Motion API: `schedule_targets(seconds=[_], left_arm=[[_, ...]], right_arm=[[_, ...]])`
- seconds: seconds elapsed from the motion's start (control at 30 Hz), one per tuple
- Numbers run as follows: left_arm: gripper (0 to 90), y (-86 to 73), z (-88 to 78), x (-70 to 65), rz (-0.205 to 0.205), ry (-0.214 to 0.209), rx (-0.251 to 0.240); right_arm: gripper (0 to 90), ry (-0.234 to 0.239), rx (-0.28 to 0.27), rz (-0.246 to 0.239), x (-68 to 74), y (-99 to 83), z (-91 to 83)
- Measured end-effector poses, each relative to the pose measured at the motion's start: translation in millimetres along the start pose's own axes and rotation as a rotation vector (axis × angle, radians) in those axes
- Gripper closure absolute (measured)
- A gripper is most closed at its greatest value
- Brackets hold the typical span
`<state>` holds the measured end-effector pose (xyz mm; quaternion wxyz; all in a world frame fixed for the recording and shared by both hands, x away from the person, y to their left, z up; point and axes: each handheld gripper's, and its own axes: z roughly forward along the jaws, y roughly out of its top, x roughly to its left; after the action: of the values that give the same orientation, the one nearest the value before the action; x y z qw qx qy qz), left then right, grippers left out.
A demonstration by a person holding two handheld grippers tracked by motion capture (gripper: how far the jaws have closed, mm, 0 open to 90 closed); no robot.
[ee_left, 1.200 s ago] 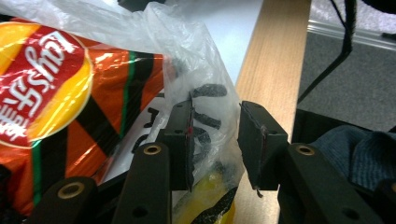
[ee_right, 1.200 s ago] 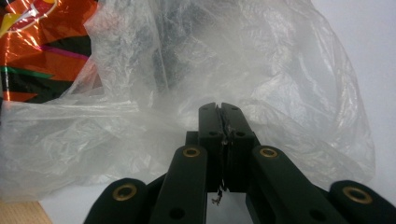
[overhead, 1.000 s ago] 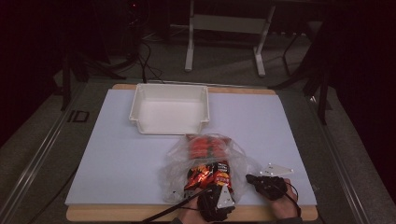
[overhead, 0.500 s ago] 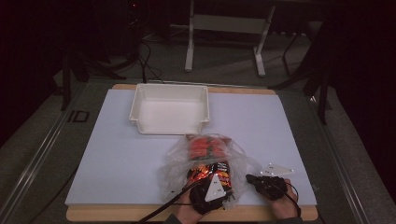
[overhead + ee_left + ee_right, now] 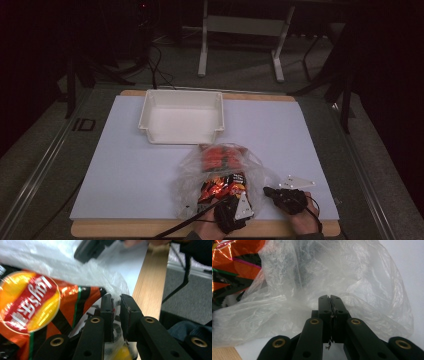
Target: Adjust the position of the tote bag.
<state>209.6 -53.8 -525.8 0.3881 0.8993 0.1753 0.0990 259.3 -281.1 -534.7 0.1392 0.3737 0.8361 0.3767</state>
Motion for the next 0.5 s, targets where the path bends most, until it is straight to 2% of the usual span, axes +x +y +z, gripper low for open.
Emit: schedule_targets(seconds=[0.07, 0.2, 0.33, 0.37, 0.4, 0.5], left_arm=[[81.4, -1.2, 0.6, 0.1, -0.001, 0.01, 0.005], [80.5, -13.1, -7.2, 5.8, -0.029, 0.044, 0.013], [79.4, -31.0, -23.9, 13.4, -0.069, 0.072, 0.025], [79.2, -31.0, -23.9, 13.4, -0.069, 0.072, 0.025], [79.0, -39.9, -34.7, 16.7, -0.088, 0.082, 0.027], [78.3, -49.6, -47.1, 20.2, -0.106, 0.111, 0.029]], right_arm=[[87.5, 0.0, 0.0, 0.0, 0.0, 0.0, 0.0], [87.6, -0.003, 0.001, -0.006, 0.1, 0.1, 0.0], [87.6, -0.003, 0.001, -0.007, 0.0, 0.1, 0.0], [87.6, -0.003, 0.001, -0.007, 0.0, 0.1, 0.0], [87.7, -0.004, 0.002, -0.007, 0.1, 0.3, 0.2], [87.7, -0.005, 0.002, -0.008, 0.1, 0.5, 0.3]])
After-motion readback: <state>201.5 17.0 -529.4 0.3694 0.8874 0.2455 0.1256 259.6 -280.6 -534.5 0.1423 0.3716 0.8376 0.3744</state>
